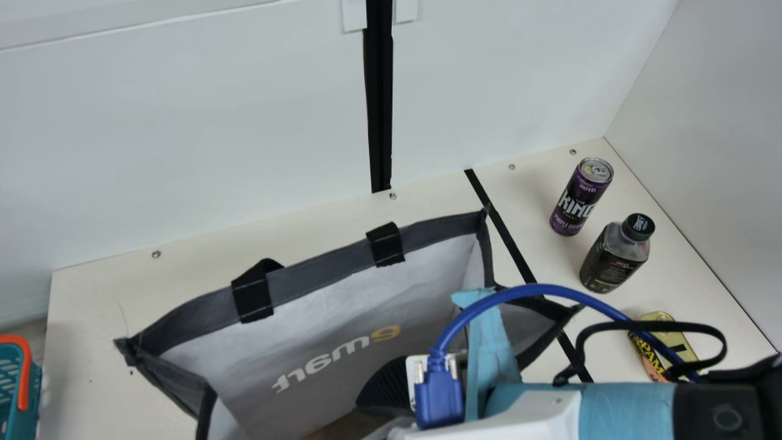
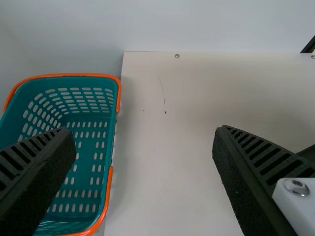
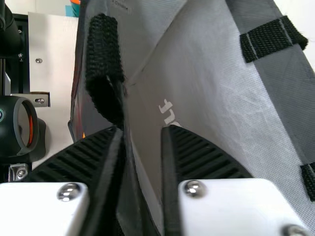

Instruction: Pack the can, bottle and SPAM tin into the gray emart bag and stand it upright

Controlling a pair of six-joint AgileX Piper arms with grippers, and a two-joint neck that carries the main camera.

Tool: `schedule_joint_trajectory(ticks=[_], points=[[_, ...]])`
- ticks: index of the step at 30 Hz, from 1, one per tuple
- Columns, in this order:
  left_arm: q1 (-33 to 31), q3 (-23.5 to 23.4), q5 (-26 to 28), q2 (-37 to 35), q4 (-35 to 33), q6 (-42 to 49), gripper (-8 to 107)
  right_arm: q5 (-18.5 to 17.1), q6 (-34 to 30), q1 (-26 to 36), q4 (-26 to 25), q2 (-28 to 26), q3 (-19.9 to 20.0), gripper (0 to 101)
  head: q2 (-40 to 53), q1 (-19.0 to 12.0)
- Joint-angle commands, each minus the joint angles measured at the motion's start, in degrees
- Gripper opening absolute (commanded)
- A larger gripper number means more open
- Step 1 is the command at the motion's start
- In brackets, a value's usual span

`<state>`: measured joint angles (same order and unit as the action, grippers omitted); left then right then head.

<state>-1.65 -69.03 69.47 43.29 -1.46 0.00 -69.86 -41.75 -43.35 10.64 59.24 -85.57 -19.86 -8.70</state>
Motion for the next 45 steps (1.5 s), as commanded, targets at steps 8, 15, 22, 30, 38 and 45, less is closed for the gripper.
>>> schedule_joint_trajectory(ticks=[8, 15, 22, 30, 38, 45], points=[[0.0, 0.0, 0.0, 0.0, 0.0, 0.0, 90, -0.04, 1.93, -0.39, -0.29, -0.94, -0.71, 77, -0.14, -1.3], [0.0, 0.0, 0.0, 0.0, 0.0, 0.0, 90, -0.04, 4.46, -1.43, -0.78, -1.78, -2.33, 95, -0.14, -1.3], [0.0, 0.0, 0.0, 0.0, 0.0, 0.0, 90, -0.04, 7.64, -2.55, -1.53, -2.41, -5.0, 95, -0.14, -1.3], [0.0, 0.0, 0.0, 0.0, 0.0, 0.0, 90, -0.04, 10.05, -1.71, -2.6, -2.55, -8.68, 95, -0.14, -1.3], [0.0, 0.0, 0.0, 0.0, 0.0, 0.0, 90, -0.04, 10.3, 3.22, -3.65, -1.71, -12.51, 95, -0.14, -1.3], [0.0, 0.0, 0.0, 0.0, 0.0, 0.0, 90, -0.04, 8.85, 11.58, -2.54, 0.15, -15.76, 95, -0.14, -1.3]])
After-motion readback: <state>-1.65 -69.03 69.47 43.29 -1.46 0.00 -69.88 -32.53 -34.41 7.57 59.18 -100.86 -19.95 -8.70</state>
